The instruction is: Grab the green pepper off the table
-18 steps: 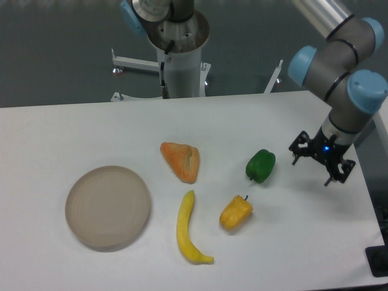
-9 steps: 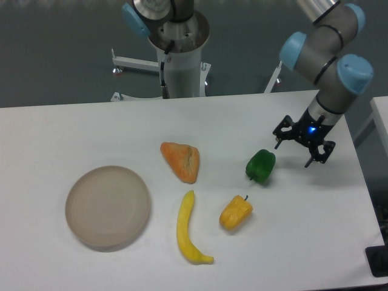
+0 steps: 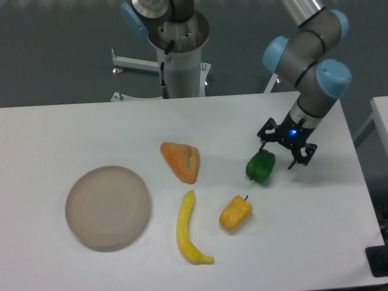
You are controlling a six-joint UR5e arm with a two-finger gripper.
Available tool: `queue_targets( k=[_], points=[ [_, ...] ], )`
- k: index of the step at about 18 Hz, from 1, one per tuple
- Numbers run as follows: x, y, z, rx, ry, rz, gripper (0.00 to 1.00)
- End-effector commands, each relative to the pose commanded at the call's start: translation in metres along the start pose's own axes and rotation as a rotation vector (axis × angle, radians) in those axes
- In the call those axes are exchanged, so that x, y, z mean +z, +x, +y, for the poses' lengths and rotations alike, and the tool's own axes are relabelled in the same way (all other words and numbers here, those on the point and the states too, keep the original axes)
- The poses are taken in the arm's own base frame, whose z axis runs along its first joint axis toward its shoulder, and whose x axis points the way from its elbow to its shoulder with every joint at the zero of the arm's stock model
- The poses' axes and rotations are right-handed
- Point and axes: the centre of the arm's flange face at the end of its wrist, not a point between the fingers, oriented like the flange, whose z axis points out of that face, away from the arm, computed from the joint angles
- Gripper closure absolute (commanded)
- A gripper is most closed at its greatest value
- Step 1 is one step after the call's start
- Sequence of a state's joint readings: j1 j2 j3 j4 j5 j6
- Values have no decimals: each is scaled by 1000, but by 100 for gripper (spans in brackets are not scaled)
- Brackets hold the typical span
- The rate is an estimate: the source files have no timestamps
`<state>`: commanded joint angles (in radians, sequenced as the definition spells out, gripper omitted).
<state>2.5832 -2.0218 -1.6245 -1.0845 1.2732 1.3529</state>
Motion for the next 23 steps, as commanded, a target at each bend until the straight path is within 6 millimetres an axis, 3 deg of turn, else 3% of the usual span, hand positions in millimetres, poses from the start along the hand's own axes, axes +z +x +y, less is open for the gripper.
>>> queue_targets(
  k=[6, 10, 11, 12, 13, 14, 16, 20, 23],
  points=[
    [14, 10, 1, -2, -7, 28, 0],
    [11, 7, -4, 4, -4, 18, 0],
    [8, 5, -5, 12, -3, 12, 10],
    [6, 2, -6, 17, -2, 6, 37],
    [3, 0, -5, 18, 0, 1, 57],
    [2, -1, -6, 19, 0, -2, 65],
    [0, -2, -7, 22, 0, -6, 72],
    [-15, -5, -18, 30, 3, -36, 73],
    [-34, -6, -49, 77, -7, -82, 73]
  ],
)
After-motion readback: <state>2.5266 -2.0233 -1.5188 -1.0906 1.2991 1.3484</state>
